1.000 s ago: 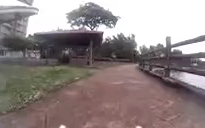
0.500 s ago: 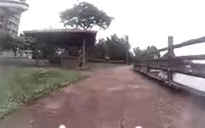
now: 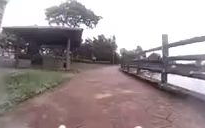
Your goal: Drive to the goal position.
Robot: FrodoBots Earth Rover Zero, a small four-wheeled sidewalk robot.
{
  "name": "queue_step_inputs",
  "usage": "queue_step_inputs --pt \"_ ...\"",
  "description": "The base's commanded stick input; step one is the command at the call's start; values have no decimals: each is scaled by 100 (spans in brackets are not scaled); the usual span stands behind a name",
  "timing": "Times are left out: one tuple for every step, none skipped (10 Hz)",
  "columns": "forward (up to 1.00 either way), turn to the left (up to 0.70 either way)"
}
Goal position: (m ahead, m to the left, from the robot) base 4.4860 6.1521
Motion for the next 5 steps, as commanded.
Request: queue_step_inputs --pt "100 10" --pt "100 10" --pt "100 10" --pt "100 10" --pt "100 10"
